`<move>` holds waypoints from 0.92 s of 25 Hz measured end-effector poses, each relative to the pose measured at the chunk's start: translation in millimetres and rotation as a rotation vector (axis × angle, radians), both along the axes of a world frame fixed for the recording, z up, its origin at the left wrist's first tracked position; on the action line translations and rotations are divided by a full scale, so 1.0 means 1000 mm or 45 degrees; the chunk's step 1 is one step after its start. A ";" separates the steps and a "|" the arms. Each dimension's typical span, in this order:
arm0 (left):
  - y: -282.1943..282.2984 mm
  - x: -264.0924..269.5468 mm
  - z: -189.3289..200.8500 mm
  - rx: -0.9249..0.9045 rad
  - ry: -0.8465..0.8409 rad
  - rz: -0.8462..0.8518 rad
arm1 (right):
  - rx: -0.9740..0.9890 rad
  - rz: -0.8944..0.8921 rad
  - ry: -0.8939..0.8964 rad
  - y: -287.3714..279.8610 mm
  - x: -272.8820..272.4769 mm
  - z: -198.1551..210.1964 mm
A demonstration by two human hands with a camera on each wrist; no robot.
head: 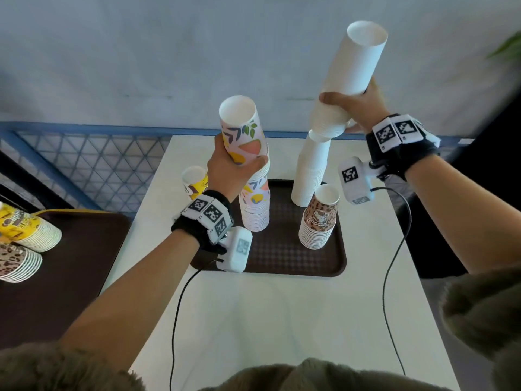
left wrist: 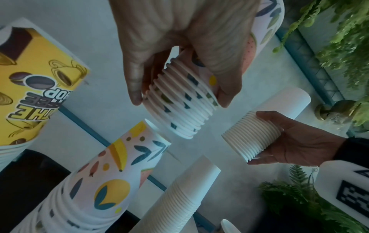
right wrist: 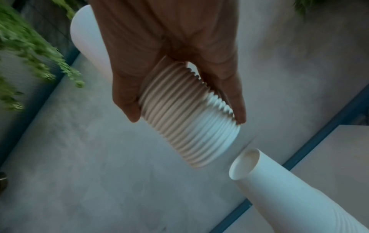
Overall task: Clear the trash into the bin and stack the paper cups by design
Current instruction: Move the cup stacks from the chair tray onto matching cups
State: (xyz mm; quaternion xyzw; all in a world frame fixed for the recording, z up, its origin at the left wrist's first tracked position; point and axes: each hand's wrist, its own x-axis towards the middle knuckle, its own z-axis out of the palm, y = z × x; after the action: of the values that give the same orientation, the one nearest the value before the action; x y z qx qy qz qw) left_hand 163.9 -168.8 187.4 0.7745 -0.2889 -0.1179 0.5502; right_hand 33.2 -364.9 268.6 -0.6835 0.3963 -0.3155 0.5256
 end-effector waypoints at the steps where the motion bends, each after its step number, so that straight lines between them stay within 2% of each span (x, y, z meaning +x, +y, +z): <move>1: -0.003 0.001 -0.001 0.022 0.005 0.010 | 0.015 -0.003 0.023 -0.005 0.004 -0.003; 11: -0.020 0.004 -0.039 0.171 0.086 0.021 | 0.071 -0.086 0.172 -0.026 0.029 -0.053; 17: -0.012 0.004 -0.056 0.449 0.201 -0.152 | 0.026 -0.081 0.340 -0.011 0.019 -0.069; 19: -0.007 0.004 -0.054 0.459 0.195 -0.170 | -0.077 -0.191 0.332 0.002 0.020 -0.059; 21: -0.001 0.004 -0.045 0.427 0.157 -0.178 | -0.314 -0.287 0.255 0.022 0.027 -0.044; 23: 0.011 0.006 -0.030 0.324 0.125 -0.154 | -0.555 -0.262 0.112 0.047 0.044 -0.030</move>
State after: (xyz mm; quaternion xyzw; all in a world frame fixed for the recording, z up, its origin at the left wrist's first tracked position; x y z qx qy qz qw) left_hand 170.0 -158.0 157.0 0.8126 -0.2904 -0.2241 0.4529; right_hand 77.0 -318.1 238.8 -0.7499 0.4090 -0.4154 0.3128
